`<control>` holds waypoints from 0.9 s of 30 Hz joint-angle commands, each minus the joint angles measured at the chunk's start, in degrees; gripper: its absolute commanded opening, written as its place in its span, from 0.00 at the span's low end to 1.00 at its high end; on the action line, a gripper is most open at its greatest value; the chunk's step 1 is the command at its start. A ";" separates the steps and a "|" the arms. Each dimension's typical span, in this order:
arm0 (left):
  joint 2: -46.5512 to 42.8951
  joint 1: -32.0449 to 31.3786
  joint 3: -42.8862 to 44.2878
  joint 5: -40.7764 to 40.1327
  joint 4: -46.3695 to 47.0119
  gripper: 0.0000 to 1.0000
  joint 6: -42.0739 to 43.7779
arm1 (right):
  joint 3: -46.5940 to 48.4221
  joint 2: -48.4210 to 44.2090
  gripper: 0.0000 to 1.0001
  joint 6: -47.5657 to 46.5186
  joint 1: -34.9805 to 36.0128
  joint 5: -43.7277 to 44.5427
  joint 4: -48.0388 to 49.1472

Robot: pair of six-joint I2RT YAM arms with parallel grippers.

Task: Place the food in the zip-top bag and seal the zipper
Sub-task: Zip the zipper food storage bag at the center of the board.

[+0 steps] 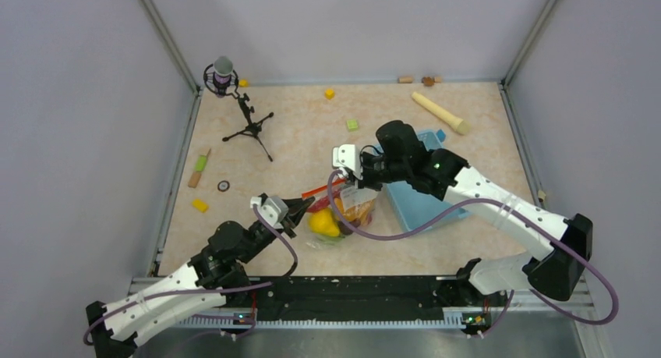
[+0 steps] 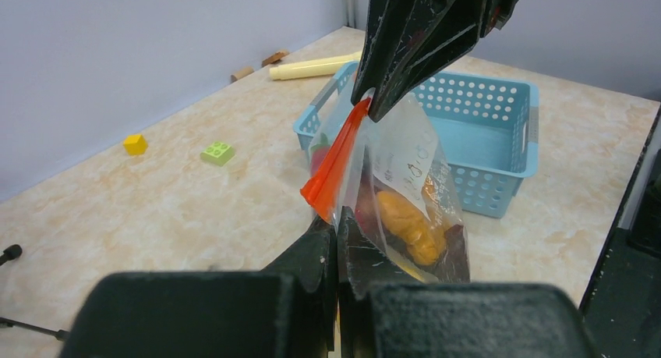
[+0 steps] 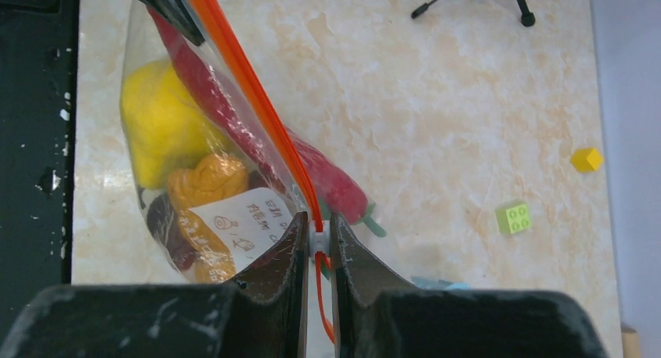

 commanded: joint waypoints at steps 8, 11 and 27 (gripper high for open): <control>-4.03 -0.07 -1.27 -5.01 7.54 0.00 -1.34 | -1.18 -3.38 0.00 1.12 -2.41 7.56 0.38; -4.57 -0.10 -1.50 -5.80 7.84 0.00 -1.49 | -1.49 -3.76 0.00 1.30 -2.36 7.86 0.42; -6.48 -0.07 -3.66 -17.17 13.12 0.00 -4.08 | -2.38 -4.54 0.00 1.78 -3.06 10.65 0.66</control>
